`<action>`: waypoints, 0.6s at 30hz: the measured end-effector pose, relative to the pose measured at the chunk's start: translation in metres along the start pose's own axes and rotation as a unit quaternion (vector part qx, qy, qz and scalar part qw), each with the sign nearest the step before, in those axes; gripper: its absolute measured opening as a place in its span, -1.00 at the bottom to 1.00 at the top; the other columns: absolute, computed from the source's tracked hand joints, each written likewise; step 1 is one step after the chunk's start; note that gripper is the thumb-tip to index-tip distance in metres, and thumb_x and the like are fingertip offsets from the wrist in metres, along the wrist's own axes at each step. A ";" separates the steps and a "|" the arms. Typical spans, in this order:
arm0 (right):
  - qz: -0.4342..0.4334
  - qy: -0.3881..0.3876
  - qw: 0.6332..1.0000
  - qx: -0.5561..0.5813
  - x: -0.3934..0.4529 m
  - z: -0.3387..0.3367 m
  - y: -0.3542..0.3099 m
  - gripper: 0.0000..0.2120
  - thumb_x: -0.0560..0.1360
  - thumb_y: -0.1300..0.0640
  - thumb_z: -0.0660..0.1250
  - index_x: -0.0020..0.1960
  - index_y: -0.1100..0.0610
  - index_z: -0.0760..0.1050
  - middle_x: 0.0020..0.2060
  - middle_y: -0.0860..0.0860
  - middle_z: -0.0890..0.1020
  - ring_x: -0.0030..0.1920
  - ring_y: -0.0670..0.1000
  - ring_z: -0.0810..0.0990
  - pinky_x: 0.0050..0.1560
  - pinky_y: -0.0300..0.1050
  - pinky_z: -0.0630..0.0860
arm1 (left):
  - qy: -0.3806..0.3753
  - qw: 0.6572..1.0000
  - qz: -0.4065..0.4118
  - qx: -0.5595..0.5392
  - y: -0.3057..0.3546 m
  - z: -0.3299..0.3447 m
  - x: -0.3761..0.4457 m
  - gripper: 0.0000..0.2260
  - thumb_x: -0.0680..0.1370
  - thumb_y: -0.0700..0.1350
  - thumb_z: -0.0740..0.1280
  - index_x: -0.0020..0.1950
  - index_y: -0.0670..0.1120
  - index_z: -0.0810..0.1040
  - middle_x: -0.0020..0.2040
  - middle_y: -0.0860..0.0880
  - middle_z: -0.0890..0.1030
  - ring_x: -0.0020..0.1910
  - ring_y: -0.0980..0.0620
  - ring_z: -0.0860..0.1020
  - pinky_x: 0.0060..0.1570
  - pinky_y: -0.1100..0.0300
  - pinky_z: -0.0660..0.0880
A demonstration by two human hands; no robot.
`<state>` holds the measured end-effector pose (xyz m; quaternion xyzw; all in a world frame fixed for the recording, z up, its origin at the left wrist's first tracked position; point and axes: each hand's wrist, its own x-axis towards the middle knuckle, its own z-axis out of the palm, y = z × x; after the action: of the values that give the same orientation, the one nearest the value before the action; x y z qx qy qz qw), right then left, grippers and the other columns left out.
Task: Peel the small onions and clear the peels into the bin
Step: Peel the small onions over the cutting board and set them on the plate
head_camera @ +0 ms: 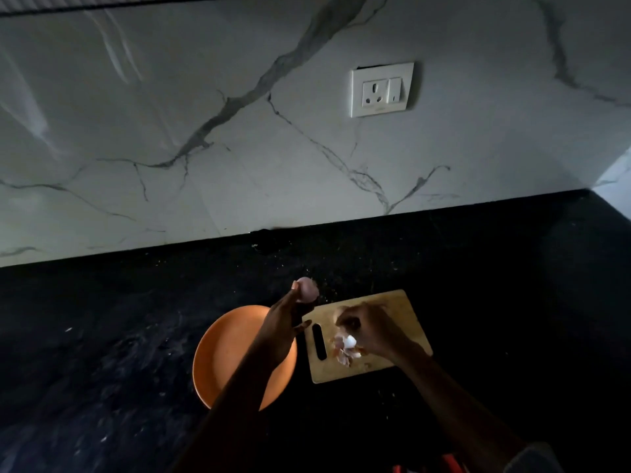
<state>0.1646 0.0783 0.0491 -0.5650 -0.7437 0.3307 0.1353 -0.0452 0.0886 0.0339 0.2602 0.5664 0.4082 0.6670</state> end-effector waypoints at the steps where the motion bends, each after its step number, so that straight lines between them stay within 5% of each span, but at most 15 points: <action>1: -0.016 0.001 1.000 -0.026 -0.001 0.002 0.000 -0.84 0.54 0.11 0.39 0.07 -0.03 0.69 -0.04 -0.09 0.73 -0.08 -0.17 0.67 0.01 -0.17 0.60 | 0.010 1.000 -0.007 -0.007 0.004 0.001 -0.002 -0.33 0.48 0.34 0.33 0.43 -0.07 0.47 0.37 -0.12 0.55 0.38 -0.15 0.49 0.13 0.02 0.50; 4: -0.013 0.040 0.999 -0.005 0.002 -0.003 -0.002 -0.81 0.55 0.07 0.40 0.15 0.01 0.66 0.04 -0.08 0.70 0.00 -0.10 0.66 -0.01 -0.28 0.50 | 0.012 1.000 -0.009 -0.007 0.013 0.007 -0.014 -0.56 0.67 0.13 0.14 0.41 -0.12 0.47 0.30 -0.14 0.58 0.27 -0.13 0.53 0.00 0.07 0.45; 9: -0.032 0.094 0.982 0.162 0.008 -0.028 -0.031 -0.71 0.51 0.04 0.48 0.21 0.04 0.60 0.01 -0.15 0.69 -0.08 -0.29 0.63 -0.05 -0.42 0.50 | -0.007 1.000 -0.015 0.010 0.017 0.012 -0.026 -0.59 0.68 0.16 0.06 0.20 -0.04 0.60 0.00 -0.02 0.71 0.09 -0.02 0.55 0.03 0.06 0.40; 18: -0.111 0.142 0.966 0.183 0.014 -0.029 -0.048 -0.76 0.48 0.15 0.51 0.14 0.11 0.67 -0.02 -0.10 0.73 0.01 -0.25 0.66 0.04 -0.37 0.55 | -0.029 0.999 -0.001 0.039 0.027 0.019 -0.026 -0.48 0.66 0.23 0.05 0.31 -0.09 0.59 0.20 -0.14 0.66 0.18 -0.05 0.55 0.10 0.05 0.40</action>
<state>0.1409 0.0940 0.0987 -0.4855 -0.7016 0.3609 0.3765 -0.0337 0.0833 0.0744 0.2972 0.5626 0.3770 0.6730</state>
